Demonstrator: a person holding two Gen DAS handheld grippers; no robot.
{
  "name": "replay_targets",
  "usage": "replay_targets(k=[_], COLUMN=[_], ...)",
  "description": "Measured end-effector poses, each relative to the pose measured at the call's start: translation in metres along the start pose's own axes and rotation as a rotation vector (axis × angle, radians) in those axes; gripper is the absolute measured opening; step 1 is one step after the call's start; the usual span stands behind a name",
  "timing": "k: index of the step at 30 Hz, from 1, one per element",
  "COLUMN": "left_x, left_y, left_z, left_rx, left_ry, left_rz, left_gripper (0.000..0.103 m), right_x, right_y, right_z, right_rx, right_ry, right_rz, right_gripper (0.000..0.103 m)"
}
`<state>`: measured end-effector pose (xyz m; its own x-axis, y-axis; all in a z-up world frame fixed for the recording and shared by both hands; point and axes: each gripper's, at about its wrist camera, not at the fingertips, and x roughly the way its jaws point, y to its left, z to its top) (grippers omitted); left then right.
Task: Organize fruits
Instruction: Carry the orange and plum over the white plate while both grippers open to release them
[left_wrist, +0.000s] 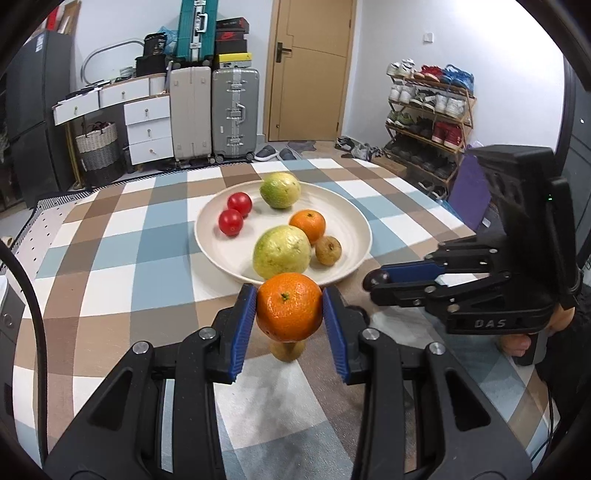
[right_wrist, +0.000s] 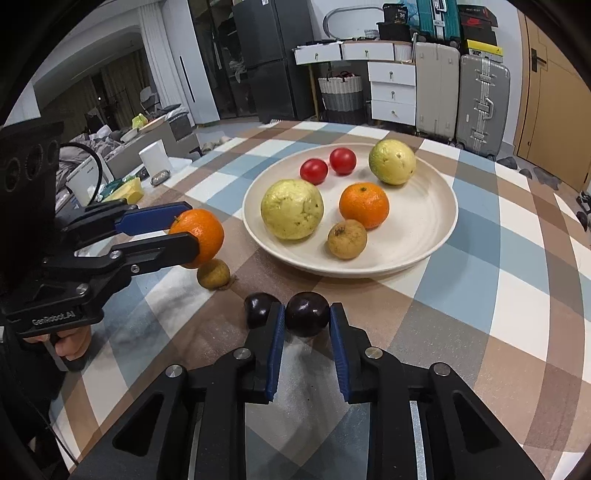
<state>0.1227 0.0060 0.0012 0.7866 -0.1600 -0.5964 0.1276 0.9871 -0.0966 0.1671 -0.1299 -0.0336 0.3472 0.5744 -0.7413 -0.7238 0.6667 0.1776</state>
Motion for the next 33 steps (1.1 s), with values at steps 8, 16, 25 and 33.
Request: replay_targets(k=[8, 16, 25, 33], left_x=[0.003, 0.015, 0.036, 0.055], left_y=[0.012, 0.029, 0.035, 0.039], left_z=[0.008, 0.023, 0.037, 0.047], left_rx=[-0.045, -0.109, -0.107, -0.101], left_ry=[-0.03, -0.063, -0.063, -0.065], left_rz=[0.049, 0.112, 0.128, 0.124], left_gripper=[0.034, 0.034, 0.034, 0.034], right_x=[-0.026, -0.027, -0.014, -0.009], right_y=[-0.01, -0.022, -0.032, -0.047], right_z=[0.01, 0.016, 0.021, 0.021], right_rx=[0.071, 0.143, 0.198, 0.258], right_ry=[-0.15, -0.197, -0.182, -0.176], right_rz=[-0.006, -0.045, -0.057, -0.081], right_gripper=[0.025, 0.025, 0.025, 0.025])
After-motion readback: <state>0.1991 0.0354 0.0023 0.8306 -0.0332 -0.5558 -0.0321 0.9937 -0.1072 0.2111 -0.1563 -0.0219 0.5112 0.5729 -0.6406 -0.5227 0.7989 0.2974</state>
